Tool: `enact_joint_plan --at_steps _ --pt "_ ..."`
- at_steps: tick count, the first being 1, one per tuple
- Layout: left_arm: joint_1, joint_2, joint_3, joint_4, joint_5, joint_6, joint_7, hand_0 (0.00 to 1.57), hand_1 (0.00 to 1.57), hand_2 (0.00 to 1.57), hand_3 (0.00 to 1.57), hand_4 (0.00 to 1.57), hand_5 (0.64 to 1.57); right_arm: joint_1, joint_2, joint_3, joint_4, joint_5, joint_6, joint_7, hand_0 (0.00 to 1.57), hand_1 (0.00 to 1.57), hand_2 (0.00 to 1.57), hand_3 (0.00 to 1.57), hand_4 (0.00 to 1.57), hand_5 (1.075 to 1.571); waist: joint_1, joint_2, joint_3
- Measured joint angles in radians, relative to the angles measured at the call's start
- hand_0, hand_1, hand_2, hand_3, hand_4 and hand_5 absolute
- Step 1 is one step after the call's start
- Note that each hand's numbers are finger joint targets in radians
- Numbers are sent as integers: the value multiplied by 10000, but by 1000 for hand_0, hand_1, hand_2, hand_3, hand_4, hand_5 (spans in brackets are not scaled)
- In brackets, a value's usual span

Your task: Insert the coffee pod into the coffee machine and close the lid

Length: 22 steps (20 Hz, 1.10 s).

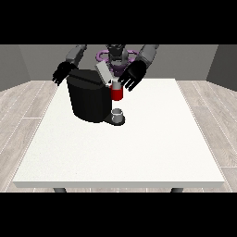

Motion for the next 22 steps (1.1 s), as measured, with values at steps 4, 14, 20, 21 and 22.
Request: enact_joint_plan --at_steps 4,14,20,21,22 --pt "73 -86 -53 -36 -110 98 1 1050 1050 1119 962 364 1571 59 -29 -60 70 -66 78 -144 0 0 0 0 434 1571 36 -38 3" --pt "-32 65 -357 -96 -511 -69 -433 0 0 0 0 0 1571 -75 70 58 95 69 -184 -268 0 0 0 0 413 1571 107 132 24" --pt "-109 263 -487 -63 -732 -481 -376 0 0 0 0 0 1571 71 27 -78 385 -36 -82 -455 0 0 0 0 348 1571 168 28 7" --pt "-75 251 -506 -88 -766 -478 -393 0 0 0 0 0 1571 112 65 -79 440 6 -148 -543 0 0 0 0 338 1571 204 0 8" --pt "-19 149 -547 -124 -799 -481 -348 0 0 0 0 0 1571 153 34 -123 556 -13 -117 -584 0 0 0 0 344 1571 248 -67 4"
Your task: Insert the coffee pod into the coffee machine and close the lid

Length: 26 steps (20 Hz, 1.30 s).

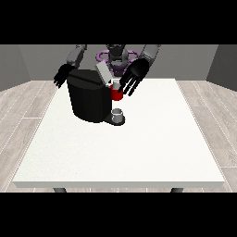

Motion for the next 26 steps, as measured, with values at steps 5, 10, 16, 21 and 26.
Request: enact_joint_plan --at_steps 5,10,16,21,26 --pt "219 5 55 45 -23 -145 -70 0 0 0 0 0 1571 143 -17 28 -25 5 3 142 0 0 0 0 416 1571 70 -335 -9" --pt "572 -161 67 -51 -24 -226 -106 0 0 0 0 0 1571 383 19 28 -3 -26 -22 256 0 0 0 0 427 1571 264 -819 -11" --pt "1191 -836 718 -237 821 -271 -27 0 0 0 0 0 1571 942 33 -260 265 -273 47 -80 0 0 0 0 430 1571 800 -1588 -12" --pt "2164 -1776 1896 -292 2372 -287 -329 0 0 0 0 0 1571 1601 -100 -512 349 -411 69 -53 0 0 0 0 445 1571 1455 -2650 -21" --pt "3526 -2675 2490 -396 3371 -316 -660 0 0 0 0 0 1571 2226 -421 -525 165 -365 300 33 0 0 0 0 366 1571 2042 -3862 -18"
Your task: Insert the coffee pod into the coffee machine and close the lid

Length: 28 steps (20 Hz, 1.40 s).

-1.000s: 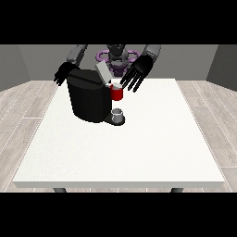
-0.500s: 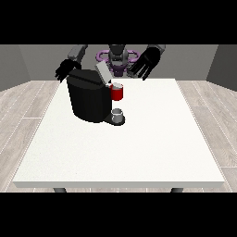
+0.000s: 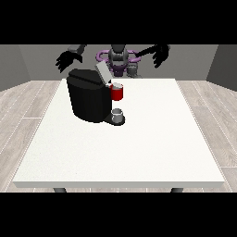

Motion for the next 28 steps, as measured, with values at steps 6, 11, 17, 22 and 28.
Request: enact_joint_plan --at_steps 6,11,17,22,28 --pt "1194 -494 522 -135 885 -128 -219 0 0 0 0 0 1571 -86 -339 376 -774 -30 588 607 0 0 0 0 125 1571 399 -772 0" --pt "1981 -739 654 -427 1422 -447 -181 0 0 0 0 0 1571 -499 -744 442 -1312 -119 1028 1011 0 0 0 0 0 1571 838 -1063 4" --pt "2622 -1192 645 -1139 2098 -738 97 0 0 0 0 0 1571 -914 -847 719 -1508 -28 1348 1319 0 0 0 0 0 1571 1420 -1069 5" --pt "3218 -1575 289 -2165 2450 -819 324 0 0 0 0 222 1571 -1136 -839 991 -1327 345 1494 1088 0 0 0 0 161 1571 1821 -858 6" --pt "3972 -1637 -95 -3593 3026 -919 836 0 0 0 0 0 1571 -1746 -787 982 -968 432 1676 1099 0 0 0 0 0 1571 2056 -402 5"
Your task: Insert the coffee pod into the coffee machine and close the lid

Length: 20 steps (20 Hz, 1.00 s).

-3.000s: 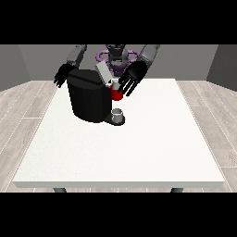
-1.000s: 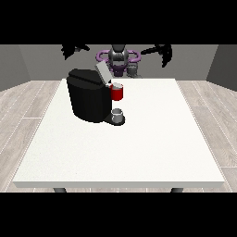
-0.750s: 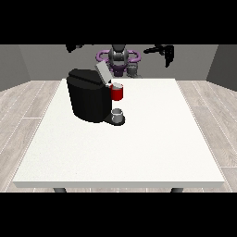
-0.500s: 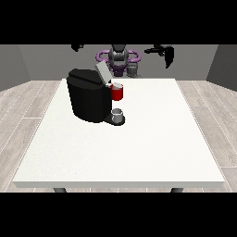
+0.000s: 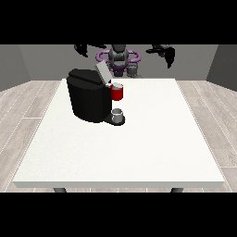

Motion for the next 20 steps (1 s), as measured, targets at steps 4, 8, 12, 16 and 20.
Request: enact_joint_plan --at_steps 4,8,12,16,20 --pt "422 -102 -677 -849 540 421 265 0 0 0 0 0 1571 -700 -140 -431 734 -272 248 -131 0 0 0 0 0 1571 169 461 3" --pt "681 8 -821 -1709 849 432 710 0 0 0 0 0 1571 -1168 -78 -588 1290 -316 270 -160 0 0 0 0 0 1571 130 878 2" --pt "1194 99 -1020 -2364 874 524 717 0 0 0 0 0 1571 -1668 -118 -719 1740 -314 316 -168 0 0 0 0 0 1571 65 1227 2" --pt "1463 217 -1069 -2756 940 735 678 0 0 0 0 0 1571 -2134 -130 -742 2127 -321 523 -281 0 0 0 0 0 1571 -161 1581 0" --pt "1656 428 -1107 -3256 1127 728 814 0 0 0 0 0 1571 -2426 -103 -660 2584 -38 517 -572 0 0 0 0 0 1571 -190 1768 -7"
